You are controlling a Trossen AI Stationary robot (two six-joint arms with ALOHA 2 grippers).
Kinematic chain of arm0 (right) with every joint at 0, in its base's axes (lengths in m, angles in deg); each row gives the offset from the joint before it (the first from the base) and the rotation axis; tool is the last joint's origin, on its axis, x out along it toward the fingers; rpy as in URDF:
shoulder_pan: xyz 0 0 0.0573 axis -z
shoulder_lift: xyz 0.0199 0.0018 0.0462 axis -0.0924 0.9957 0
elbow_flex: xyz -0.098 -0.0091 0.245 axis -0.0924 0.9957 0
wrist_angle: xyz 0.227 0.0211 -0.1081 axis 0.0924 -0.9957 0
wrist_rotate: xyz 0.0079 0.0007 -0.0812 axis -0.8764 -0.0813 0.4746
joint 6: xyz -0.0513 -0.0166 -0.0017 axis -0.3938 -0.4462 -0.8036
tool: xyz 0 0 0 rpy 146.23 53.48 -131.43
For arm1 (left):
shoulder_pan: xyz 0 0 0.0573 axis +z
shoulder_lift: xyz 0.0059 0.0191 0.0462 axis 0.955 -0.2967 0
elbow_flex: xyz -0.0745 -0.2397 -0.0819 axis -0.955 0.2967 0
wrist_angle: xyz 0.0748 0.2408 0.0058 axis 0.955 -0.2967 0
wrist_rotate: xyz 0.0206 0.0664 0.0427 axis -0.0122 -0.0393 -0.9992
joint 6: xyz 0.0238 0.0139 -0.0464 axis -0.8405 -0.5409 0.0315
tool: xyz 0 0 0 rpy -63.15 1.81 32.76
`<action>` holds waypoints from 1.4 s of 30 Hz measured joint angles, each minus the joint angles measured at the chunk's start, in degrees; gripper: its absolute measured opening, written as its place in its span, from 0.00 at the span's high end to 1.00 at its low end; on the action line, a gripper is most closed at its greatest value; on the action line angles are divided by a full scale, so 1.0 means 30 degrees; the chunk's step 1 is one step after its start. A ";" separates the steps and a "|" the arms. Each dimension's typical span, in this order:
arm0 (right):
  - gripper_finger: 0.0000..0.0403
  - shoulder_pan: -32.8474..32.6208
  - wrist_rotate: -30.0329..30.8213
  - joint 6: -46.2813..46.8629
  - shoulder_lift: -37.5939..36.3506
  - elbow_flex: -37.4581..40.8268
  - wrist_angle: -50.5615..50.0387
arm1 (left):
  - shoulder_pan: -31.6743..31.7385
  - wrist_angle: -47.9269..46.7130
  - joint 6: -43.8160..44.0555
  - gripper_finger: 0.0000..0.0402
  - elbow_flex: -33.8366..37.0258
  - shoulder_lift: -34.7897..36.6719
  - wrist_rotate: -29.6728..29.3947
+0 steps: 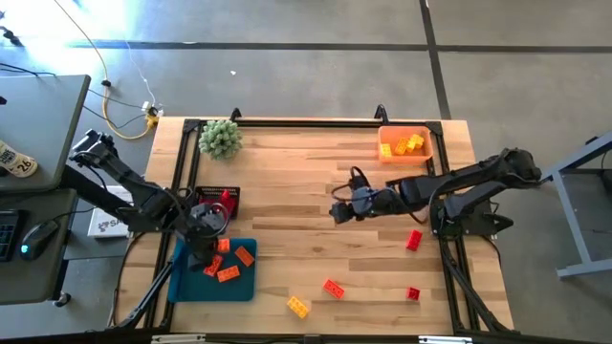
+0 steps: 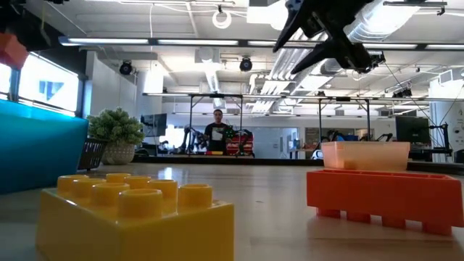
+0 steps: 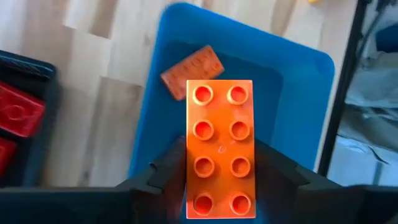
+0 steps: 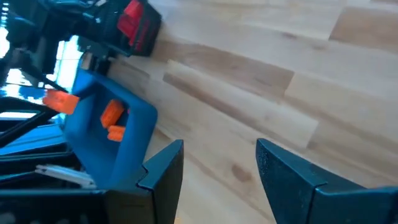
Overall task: Sort & place blocks by color
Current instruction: Put the orange game piece into the blue bin, then put the red game piece into the black bin
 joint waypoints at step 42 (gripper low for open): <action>0.53 -0.1934 -0.0435 -0.8356 0.3048 -0.7586 -0.3780 | -0.0649 0.2933 0.0347 0.51 0.1424 0.0015 0.0437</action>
